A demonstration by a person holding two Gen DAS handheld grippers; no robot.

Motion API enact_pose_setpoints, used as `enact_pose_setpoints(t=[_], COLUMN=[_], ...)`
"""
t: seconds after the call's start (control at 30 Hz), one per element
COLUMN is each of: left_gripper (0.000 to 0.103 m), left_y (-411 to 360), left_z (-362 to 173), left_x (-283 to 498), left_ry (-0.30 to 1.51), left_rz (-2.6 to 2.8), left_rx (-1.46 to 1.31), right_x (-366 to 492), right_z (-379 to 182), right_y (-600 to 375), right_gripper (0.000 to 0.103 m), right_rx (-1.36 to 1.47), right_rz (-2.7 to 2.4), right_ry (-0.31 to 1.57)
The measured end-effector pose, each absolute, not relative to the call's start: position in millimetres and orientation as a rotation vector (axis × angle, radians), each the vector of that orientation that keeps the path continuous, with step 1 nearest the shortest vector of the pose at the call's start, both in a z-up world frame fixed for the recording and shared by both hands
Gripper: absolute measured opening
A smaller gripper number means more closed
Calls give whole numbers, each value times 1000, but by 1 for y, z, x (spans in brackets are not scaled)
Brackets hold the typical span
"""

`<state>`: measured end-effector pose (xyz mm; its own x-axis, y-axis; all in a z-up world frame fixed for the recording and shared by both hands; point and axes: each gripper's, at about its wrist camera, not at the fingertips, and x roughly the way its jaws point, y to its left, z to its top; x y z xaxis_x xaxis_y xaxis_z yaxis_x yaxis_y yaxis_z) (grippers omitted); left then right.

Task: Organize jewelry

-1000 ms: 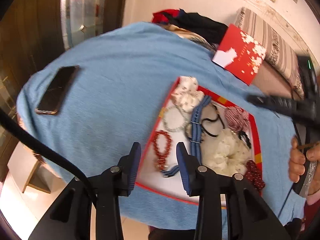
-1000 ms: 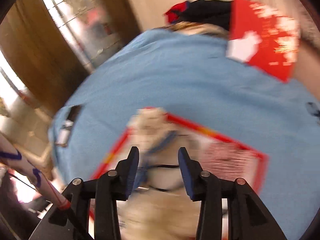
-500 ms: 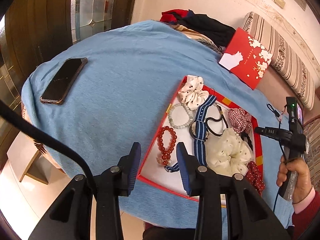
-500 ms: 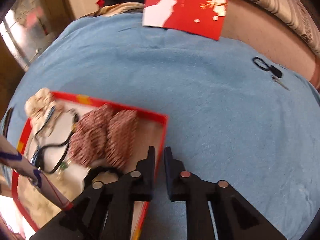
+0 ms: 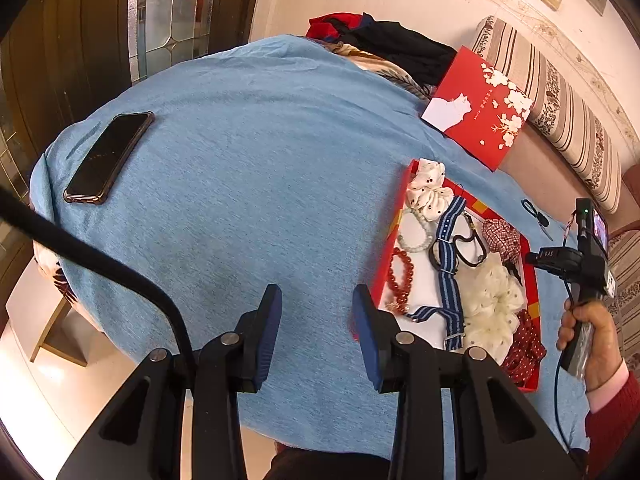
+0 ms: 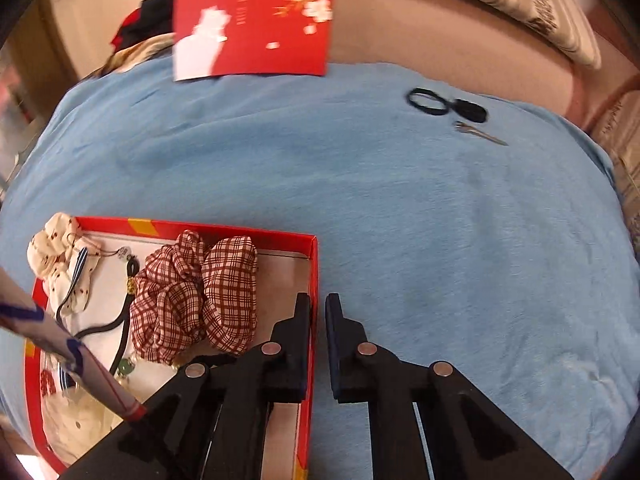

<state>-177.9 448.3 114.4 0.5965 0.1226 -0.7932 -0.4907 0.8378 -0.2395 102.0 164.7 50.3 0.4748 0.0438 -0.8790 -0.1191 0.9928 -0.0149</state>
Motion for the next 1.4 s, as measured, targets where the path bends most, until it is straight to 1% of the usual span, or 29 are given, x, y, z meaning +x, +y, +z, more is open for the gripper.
enact_pose_setpoints(t=[0.07,0.13,0.17,0.2,0.47,0.53,0.6,0.63,0.7,0.73,0.8,0.93,1.0,1.07,1.17,1.3,1.4], left_gripper=[35,35,36,36,39,41,47,48,58,61,72,83,90,94,102,103,103], left_y=[445,442,440,439,416,407,398,393,382,376,365,342,332,323,313,306,301], left_z=[117,121,122,123,137,141,147,150,157,160,168,186,197,209,226,243,250], left_x=[-178,-179,-179,-180,-187,-190,-194,-196,-201,-203,-209,-218,-223,-231,-245,-262,-265], left_ry=[863,856,854,852,835,827,815,808,787,774,744,669,621,559,464,377,364], left_rz=[369,366,365,364,367,380,396,407,440,456,487,547,573,594,615,661,667], left_rx=[-465,-463,-463,-462,-429,-405,-380,-366,-330,-311,-279,-210,-179,-157,-153,-165,-171], right_x=[104,99,94,89,22,5,-9,-16,-29,-36,-49,-78,-92,-102,-117,-135,-148], right_z=[50,55,58,59,58,58,59,61,65,68,73,89,98,105,117,133,140], right_y=[159,151,148,147,122,113,106,103,99,98,97,95,94,92,90,88,87], right_gripper=[7,11,16,17,17,17,19,24,29,32,36,45,49,51,53,57,59], right_rx=[-48,-19,-18,-20,-28,-9,9,14,10,1,-19,-71,-88,-102,-134,-156,-161], right_rz=[119,138,145,152,264,284,300,307,324,334,348,376,390,400,407,417,431], right_ry=[1090,1080,1071,1066,1065,1068,1065,1060,1042,1030,1003,930,897,870,815,747,706])
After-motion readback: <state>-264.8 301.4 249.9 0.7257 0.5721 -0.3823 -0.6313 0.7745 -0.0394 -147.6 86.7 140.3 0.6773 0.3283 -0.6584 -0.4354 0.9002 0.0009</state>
